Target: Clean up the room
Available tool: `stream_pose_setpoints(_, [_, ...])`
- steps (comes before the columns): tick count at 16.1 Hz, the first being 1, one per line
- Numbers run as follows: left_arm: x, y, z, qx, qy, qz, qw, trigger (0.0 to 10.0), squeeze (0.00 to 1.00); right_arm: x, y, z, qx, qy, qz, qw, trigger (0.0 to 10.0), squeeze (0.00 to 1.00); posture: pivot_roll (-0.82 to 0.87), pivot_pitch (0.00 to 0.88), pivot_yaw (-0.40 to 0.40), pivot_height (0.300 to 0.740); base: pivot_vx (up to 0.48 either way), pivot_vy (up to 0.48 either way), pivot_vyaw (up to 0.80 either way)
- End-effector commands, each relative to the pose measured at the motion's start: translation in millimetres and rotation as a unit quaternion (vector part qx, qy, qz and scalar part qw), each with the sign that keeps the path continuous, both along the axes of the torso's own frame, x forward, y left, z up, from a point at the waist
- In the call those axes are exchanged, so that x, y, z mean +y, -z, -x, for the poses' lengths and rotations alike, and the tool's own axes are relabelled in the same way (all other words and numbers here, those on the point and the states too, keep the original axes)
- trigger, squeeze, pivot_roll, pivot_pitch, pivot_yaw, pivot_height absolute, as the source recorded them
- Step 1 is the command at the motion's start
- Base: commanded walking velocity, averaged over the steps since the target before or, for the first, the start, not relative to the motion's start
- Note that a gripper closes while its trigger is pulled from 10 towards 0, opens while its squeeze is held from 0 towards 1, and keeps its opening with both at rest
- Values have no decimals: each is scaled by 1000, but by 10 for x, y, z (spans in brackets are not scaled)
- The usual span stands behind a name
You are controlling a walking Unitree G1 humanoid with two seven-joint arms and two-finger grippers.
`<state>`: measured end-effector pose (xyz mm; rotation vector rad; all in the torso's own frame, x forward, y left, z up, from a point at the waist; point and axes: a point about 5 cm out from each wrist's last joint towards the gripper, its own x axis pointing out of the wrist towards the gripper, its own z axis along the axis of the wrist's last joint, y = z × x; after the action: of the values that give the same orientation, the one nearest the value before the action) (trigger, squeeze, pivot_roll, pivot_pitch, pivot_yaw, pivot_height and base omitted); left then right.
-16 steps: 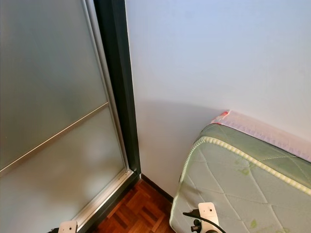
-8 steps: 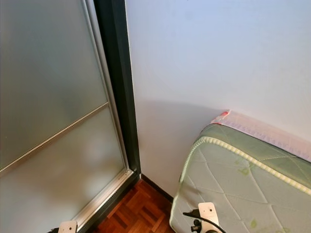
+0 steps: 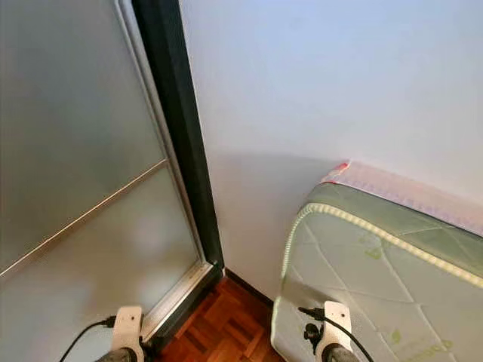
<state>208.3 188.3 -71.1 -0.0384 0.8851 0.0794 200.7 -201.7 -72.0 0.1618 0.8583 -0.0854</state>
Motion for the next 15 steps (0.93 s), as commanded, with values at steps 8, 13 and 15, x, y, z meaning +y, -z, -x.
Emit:
stream_pose_setpoints(8, [30,-25,-40,-2,-8,-5,1000,10000,0,16,4,-8,12,-6,-3,1000,10000,0,-122,0,17,740,0,0,-663])
stream_pose_setpoints(13, [36,-30,-47,-2,0,-11,1000,10000,0,18,7,-5,15,-7,-2,1000,10000,0,-123,0,16,740,0,0,-769])
stream_pose_setpoints(15, [41,-37,-57,-5,5,-21,1000,10000,0,15,7,-6,17,-8,-1,1000,10000,0,-121,0,16,740,0,-240,-769])
